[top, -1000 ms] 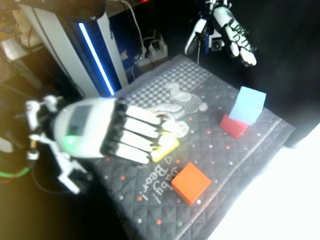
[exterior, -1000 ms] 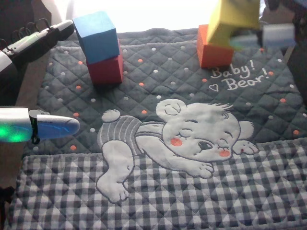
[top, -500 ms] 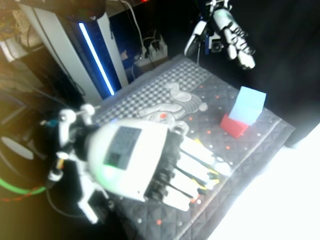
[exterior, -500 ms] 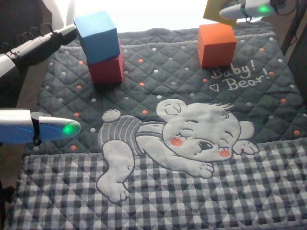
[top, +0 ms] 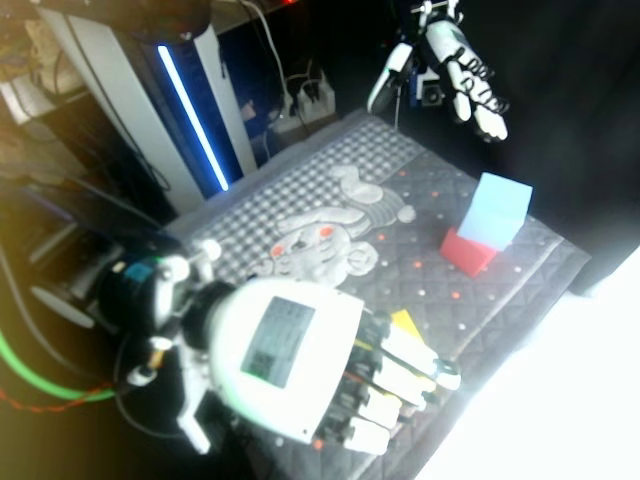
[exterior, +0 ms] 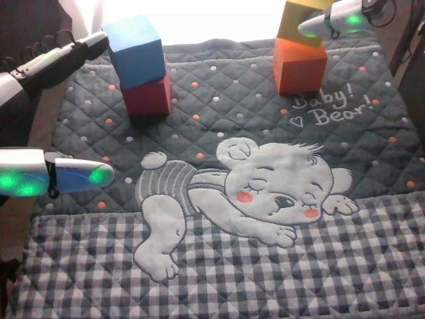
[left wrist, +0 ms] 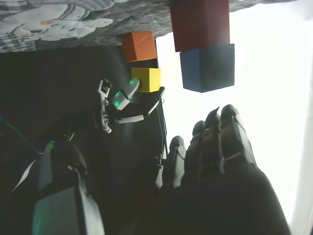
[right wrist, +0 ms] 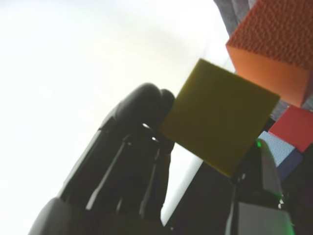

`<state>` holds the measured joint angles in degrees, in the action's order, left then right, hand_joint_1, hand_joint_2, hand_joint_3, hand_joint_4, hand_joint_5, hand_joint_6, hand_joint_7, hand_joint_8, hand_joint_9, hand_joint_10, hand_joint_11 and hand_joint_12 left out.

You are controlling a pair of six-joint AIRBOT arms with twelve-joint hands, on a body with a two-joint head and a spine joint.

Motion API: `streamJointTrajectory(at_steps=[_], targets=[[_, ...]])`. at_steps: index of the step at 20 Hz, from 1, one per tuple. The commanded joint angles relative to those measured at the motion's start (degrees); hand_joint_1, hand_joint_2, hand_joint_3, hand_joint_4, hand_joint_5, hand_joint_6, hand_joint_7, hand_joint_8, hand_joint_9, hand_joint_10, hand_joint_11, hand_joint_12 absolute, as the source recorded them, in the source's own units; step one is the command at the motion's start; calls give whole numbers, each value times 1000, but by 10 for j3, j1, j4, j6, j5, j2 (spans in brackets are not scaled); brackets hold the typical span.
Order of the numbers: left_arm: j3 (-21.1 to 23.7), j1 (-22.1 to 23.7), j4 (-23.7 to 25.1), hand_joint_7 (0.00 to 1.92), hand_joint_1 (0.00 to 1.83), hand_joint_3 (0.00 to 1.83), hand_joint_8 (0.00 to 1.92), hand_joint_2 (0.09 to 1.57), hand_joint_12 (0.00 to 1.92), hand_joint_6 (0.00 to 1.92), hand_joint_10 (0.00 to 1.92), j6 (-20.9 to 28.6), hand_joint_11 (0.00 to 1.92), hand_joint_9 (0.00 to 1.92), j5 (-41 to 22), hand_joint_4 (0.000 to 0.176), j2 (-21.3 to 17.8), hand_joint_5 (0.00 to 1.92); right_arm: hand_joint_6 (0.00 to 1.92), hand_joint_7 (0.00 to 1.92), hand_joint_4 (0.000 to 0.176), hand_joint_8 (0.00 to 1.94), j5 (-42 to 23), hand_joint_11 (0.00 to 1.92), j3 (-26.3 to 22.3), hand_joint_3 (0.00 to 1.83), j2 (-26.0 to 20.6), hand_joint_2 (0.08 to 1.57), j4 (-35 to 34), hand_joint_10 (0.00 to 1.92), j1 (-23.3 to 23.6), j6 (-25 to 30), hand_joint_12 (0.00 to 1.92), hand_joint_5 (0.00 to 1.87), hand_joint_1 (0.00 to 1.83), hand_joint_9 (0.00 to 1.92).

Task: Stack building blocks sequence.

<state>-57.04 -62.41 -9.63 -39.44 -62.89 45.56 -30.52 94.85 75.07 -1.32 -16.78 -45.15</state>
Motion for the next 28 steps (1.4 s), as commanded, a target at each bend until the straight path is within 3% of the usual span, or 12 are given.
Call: streamJointTrajectory(at_steps=[1,5,16,17,18,20,21,22,23,24,26,28], targets=[[-2,8,-7,0,685,4,0,857,0,0,0,5,0,0,-69,176,2,0,1051,1136,0,864,-68,1125,-1,0,-4,1102,-9,645,0,0,1103,885,1256,1367],[-2,10,-6,0,699,2,0,855,0,0,0,5,0,0,-69,176,3,0,1058,1137,0,848,-68,988,-3,1,-3,1099,-9,656,-11,0,1092,897,1251,1321],[-3,11,-5,0,735,2,0,863,0,0,0,7,0,0,-70,176,6,0,1226,1108,0,722,-55,1146,2,2,3,1114,-9,499,-24,0,990,884,1237,1354],[-4,11,-5,0,724,1,0,861,0,0,0,7,0,0,-70,176,7,0,1221,1069,0,786,-54,1157,2,2,3,1123,-9,464,-26,0,967,878,1229,1351],[-5,11,-5,0,709,2,0,863,0,0,0,9,0,0,-70,170,8,0,1235,1011,0,968,-54,1152,2,1,3,1155,-9,197,-27,0,710,797,1212,1322],[-6,12,-4,0,703,1,0,862,0,0,0,10,0,0,-70,175,9,0,1254,1002,0,1024,-54,1018,2,1,3,1166,-9,109,-27,0,628,754,1214,1279],[-6,12,-4,0,700,0,0,860,0,0,0,10,0,0,-70,174,9,0,530,925,0,1105,-54,961,2,8,3,1139,-9,27,-27,0,501,675,1316,1140],[-7,12,-4,0,699,0,0,860,0,0,0,10,0,0,-70,176,9,0,182,778,0,457,-54,954,2,0,3,1097,-9,5,-27,0,326,693,1226,1023],[-7,13,-4,0,715,1,0,861,0,0,0,10,0,0,-70,168,9,0,45,644,0,141,-54,866,2,0,3,1083,-9,0,-27,0,226,619,1176,846],[-7,13,-4,0,725,2,0,865,0,0,0,10,0,0,-72,165,9,0,1,533,14,7,-54,740,1,0,3,1056,-9,0,-27,2,146,486,1123,722],[-8,13,-4,0,721,1,0,863,0,4,0,10,0,0,-73,164,9,10,0,424,51,0,-54,624,2,0,2,1044,-9,0,-27,5,103,396,1033,542],[-8,13,-4,0,717,0,0,859,0,6,0,10,0,0,-74,154,9,17,0,401,59,0,-54,604,2,0,2,1041,-9,0,-27,7,98,384,1029,504]])
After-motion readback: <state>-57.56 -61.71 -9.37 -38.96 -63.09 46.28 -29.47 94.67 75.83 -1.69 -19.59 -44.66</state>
